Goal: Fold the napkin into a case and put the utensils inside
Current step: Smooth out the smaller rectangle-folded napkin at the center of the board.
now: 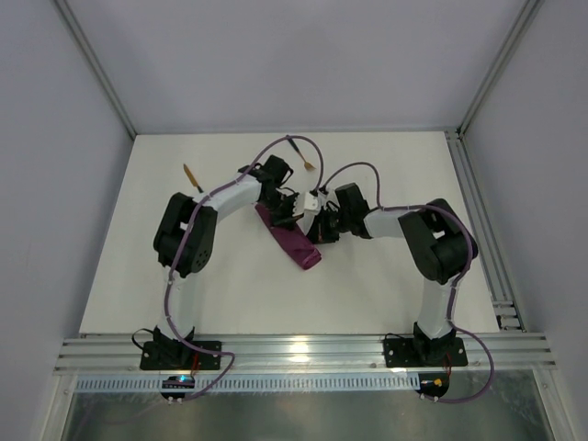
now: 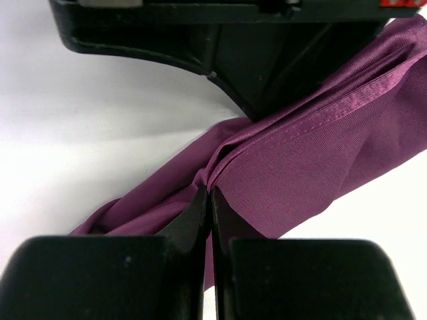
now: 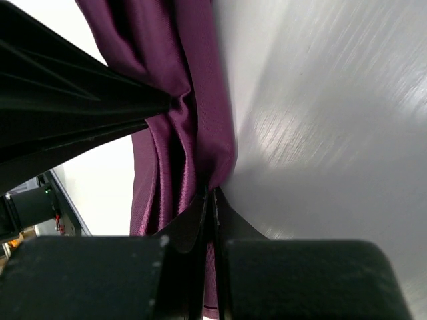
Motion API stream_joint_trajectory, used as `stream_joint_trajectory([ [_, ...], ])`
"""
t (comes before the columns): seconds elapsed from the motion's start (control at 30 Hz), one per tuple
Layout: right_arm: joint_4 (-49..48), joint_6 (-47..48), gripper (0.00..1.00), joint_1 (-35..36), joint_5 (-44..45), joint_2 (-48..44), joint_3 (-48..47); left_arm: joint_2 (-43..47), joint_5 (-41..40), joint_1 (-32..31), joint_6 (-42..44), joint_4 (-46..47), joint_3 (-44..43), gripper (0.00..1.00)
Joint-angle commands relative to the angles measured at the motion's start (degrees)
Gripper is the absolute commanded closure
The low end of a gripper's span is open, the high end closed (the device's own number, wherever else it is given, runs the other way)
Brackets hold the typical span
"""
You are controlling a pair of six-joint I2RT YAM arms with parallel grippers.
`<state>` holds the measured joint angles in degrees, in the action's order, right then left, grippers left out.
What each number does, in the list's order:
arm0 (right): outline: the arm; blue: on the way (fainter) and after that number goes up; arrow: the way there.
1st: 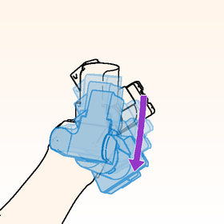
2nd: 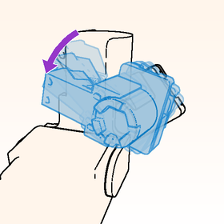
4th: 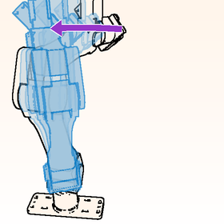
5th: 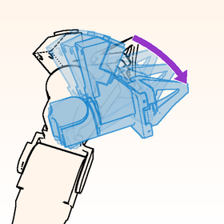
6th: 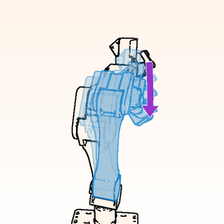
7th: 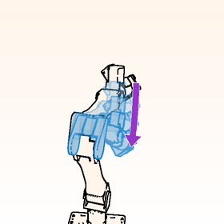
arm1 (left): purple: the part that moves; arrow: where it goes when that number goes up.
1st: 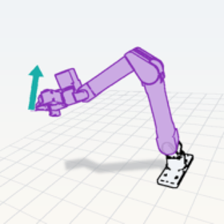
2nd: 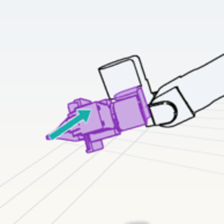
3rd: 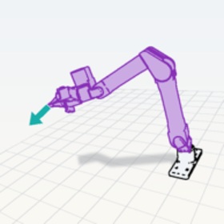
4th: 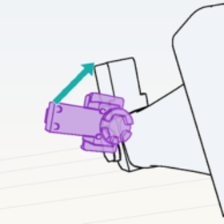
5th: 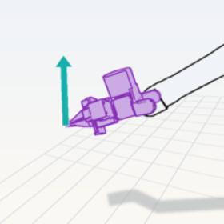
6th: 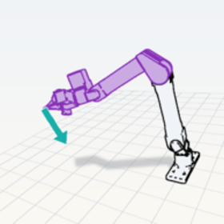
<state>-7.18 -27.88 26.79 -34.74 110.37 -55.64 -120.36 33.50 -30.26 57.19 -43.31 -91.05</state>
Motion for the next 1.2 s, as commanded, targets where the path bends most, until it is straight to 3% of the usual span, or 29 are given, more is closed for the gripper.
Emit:
stream_joint_trajectory([
  [0.0,0.9,0.4,0.96,1.1,-0.1,-3.0,1.5,-0.3,-0.9,-0.8,-1.4,0.9,-0.9,1.0],
  [0.17,4.9,2.7,0.71,0.8,2.3,-6.9,0.5,-0.8,-2.2,-1.7,-2.9,2.3,0.2,1.0],
  [0.4,15.8,5.1,0.66,-2.2,11.4,-12.3,-2.5,-0.9,-2.9,-1.9,-3.0,2.4,0.1,1.0],
  [0.57,12.6,2.5,0.72,-2.4,12.8,-17.8,1.4,-1.4,-3.4,-2.3,-3.0,1.7,-0.4,1.0],
  [0.7,5.3,-0.7,0.88,-1.7,10.7,-24.0,7.1,-1.5,-3.7,-2.3,-3.2,1.8,-0.6,1.0],
  [0.77,-0.4,-3.1,0.91,-0.9,8.8,-24.5,9.9,-1.7,-3.8,-2.4,-3.3,1.7,-0.7,1.0],
  [1.03,-13.9,-8.4,0.96,2.4,5.7,-16.9,11.4,-1.8,-4.3,-2.4,-3.9,1.2,-1.1,0.99],
  [1.17,-11.9,-8.4,0.96,2.3,7.8,-13.1,11.3,-2.1,-4.9,-2.5,-5.1,1.5,-1.6,0.96],
])
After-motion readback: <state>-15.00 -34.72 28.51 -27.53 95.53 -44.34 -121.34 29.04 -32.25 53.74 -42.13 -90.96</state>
